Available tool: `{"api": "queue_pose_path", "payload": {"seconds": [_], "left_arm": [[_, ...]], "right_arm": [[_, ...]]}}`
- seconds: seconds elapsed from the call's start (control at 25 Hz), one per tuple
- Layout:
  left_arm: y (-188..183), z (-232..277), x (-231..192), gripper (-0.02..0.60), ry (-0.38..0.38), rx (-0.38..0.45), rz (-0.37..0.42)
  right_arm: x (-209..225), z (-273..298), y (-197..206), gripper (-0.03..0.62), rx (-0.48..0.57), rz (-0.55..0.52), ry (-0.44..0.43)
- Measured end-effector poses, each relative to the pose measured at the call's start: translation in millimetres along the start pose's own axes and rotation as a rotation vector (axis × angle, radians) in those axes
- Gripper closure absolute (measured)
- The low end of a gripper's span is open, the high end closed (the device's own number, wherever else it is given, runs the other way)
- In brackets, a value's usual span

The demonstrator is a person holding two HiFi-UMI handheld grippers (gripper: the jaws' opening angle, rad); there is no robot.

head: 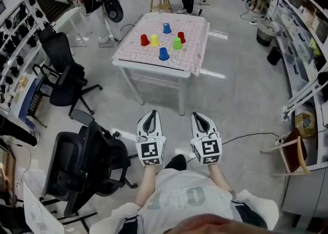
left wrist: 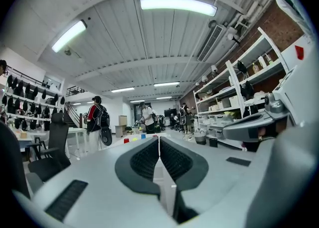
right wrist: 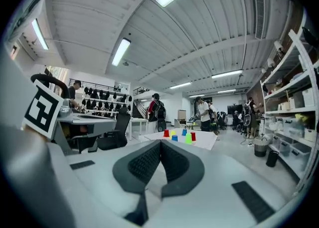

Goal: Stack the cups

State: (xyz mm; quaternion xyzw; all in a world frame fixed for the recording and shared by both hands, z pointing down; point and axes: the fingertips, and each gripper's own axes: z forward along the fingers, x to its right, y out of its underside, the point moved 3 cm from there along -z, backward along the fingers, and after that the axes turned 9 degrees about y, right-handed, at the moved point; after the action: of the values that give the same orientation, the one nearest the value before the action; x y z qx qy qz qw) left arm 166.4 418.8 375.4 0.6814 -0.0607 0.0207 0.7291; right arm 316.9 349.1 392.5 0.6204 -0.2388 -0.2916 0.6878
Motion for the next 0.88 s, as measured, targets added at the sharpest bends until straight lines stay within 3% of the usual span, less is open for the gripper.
{"api": "queue_pose_path", "payload": {"seconds": [0.12, 0.44, 0.68, 0.88], "left_arm": [[5, -3, -3, 0.551, 0.001, -0.012, -0.001], [27, 9, -22, 0.551, -0.040, -0.029, -0.055], [23, 67, -37, 0.551, 0.008, -0.014, -0.039], [11, 131, -61, 0.551, 0.063, -0.010, -0.016]], "right_arm": [[-1, 5, 5, 0.565, -0.003, 0.058, -0.004], [-8, 23, 24, 0.565, -0.035, 0.044, -0.055], [5, 68, 18, 0.565, -0.030, 0.014, -0.058], [22, 125, 6, 0.565, -0.043, 0.024, -0.005]]}}
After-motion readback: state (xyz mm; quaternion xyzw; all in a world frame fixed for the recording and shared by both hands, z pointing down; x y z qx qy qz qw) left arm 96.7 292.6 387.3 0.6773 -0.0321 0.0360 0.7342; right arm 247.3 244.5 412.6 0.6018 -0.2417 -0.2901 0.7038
